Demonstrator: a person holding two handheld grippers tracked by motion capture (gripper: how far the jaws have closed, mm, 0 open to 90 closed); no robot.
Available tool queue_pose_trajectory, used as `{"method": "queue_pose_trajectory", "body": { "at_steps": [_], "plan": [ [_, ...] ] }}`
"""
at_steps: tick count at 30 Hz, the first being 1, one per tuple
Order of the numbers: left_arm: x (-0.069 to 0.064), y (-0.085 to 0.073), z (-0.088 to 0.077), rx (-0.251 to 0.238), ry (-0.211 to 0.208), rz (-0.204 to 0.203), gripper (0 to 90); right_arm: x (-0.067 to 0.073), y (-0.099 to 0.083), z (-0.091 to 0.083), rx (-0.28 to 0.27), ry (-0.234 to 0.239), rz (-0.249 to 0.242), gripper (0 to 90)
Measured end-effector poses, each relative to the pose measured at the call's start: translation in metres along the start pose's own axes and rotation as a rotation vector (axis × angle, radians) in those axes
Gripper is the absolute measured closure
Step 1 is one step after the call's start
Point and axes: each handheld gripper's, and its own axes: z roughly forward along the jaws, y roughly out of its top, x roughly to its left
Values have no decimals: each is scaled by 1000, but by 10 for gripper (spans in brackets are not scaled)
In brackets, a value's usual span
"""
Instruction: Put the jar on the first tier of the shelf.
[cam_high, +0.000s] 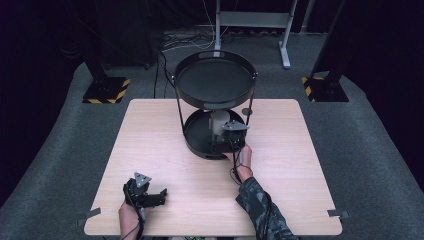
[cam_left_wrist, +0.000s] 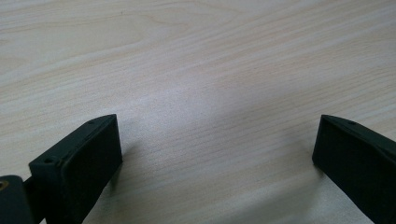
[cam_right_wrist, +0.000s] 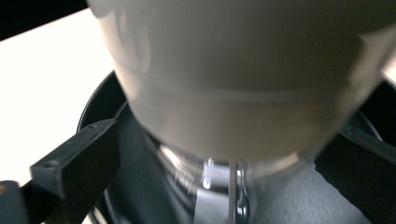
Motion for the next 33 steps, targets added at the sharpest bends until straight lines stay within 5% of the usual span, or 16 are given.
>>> {"method": "queue_pose_trajectory", "body": {
  "at_steps": [11,23,33],
  "plan": [
    [0,0,0,1,-1,-1,9,-6,-4,-27,117,-16,-32,0],
    [-1,0,0,2,3,-4,8,-7,-21,-69,147,-29,-50,0],
    [-1,0,0,1,3,-4,8,-12,-53,-104,171,-55,-45,0]
  ]
}}
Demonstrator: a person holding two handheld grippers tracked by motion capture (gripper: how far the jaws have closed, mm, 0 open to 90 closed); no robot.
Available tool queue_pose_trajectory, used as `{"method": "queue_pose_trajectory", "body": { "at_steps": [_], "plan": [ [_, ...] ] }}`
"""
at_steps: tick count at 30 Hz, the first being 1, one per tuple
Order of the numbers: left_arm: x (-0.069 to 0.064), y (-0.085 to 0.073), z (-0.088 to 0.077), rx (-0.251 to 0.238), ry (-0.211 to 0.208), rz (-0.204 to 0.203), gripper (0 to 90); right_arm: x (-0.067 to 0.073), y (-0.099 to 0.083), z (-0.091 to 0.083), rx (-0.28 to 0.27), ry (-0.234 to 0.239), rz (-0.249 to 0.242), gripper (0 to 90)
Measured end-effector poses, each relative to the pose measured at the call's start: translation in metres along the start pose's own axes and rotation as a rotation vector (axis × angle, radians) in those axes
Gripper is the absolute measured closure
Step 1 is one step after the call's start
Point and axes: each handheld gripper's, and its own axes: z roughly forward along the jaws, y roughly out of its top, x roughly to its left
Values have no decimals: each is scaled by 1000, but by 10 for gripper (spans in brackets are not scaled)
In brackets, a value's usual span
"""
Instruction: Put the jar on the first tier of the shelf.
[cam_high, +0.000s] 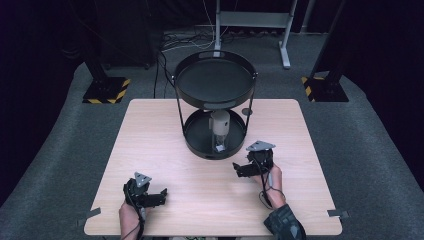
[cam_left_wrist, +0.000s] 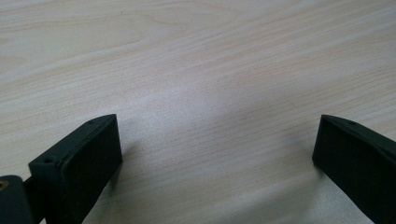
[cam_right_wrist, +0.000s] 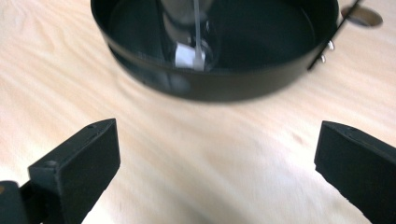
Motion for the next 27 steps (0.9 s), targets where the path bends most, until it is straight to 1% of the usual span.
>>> {"method": "queue_pose_trajectory", "body": {
  "at_steps": [3,6,12,15,16,20,22,23,24,27],
  "plan": [
    [0,0,0,0,0,0,9,-3,-15,-9,5,-7,24,0],
    [0,0,0,0,0,0,9,-6,-31,-19,5,-25,44,0],
    [0,0,0,0,-2,2,9,-13,-66,-37,44,-62,98,0],
    [0,0,0,0,-2,2,8,-16,-81,-45,61,-82,128,0],
    [0,0,0,0,-2,2,9,-17,-85,-47,69,-94,131,0],
    [0,0,0,0,-2,2,9,-19,-101,-54,92,-123,156,0],
    [0,0,0,-1,-2,2,9,-20,-108,-56,94,-127,169,0],
    [0,0,0,-1,-2,2,9,-19,-111,-57,85,-140,166,0],
    [0,0,0,-1,-2,2,9,-19,-113,-58,82,-146,168,0],
    [0,0,0,-1,-2,2,9,-18,-114,-60,76,-140,169,0]
  ]
}}
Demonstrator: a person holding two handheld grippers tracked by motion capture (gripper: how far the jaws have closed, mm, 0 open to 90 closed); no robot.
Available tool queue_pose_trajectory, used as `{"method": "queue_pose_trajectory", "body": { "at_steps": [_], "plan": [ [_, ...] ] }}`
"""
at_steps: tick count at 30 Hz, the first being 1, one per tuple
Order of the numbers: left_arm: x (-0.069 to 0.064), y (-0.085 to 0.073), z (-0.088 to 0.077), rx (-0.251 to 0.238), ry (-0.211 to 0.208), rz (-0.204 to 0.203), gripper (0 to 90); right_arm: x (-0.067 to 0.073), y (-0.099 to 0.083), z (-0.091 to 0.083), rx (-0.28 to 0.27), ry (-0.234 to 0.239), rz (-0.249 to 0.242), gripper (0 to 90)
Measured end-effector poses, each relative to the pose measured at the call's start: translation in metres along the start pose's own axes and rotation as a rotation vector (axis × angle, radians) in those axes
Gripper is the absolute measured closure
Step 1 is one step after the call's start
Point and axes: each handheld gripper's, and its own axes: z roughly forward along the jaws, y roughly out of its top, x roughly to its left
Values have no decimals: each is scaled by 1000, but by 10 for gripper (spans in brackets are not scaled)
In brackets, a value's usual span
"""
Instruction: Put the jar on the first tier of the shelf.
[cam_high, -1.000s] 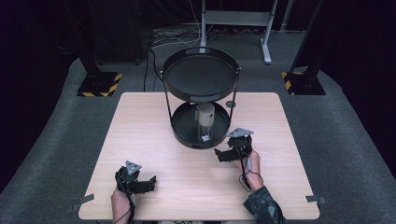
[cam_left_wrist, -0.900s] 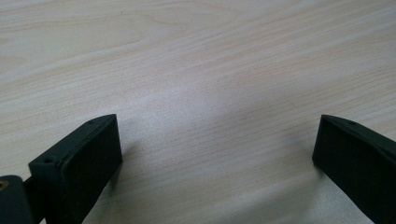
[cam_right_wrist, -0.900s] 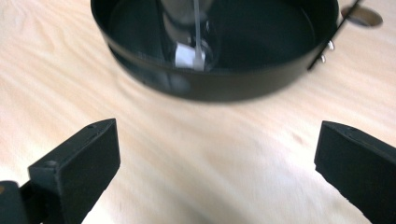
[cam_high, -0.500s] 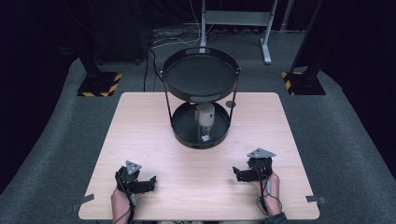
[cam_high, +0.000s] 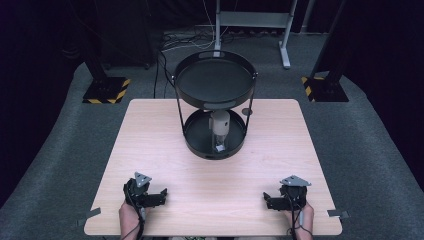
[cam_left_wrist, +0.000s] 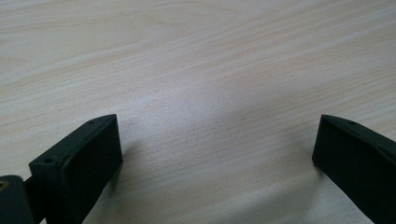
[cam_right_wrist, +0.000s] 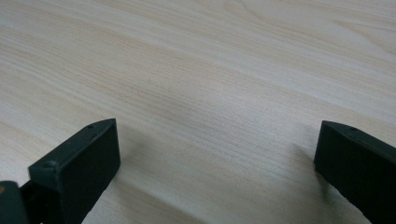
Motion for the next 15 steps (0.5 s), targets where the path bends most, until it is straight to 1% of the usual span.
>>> {"method": "queue_pose_trajectory", "body": {
  "at_steps": [15],
  "plan": [
    [0,0,0,0,1,0,10,1,0,0,4,-7,-9,0]
  ]
}}
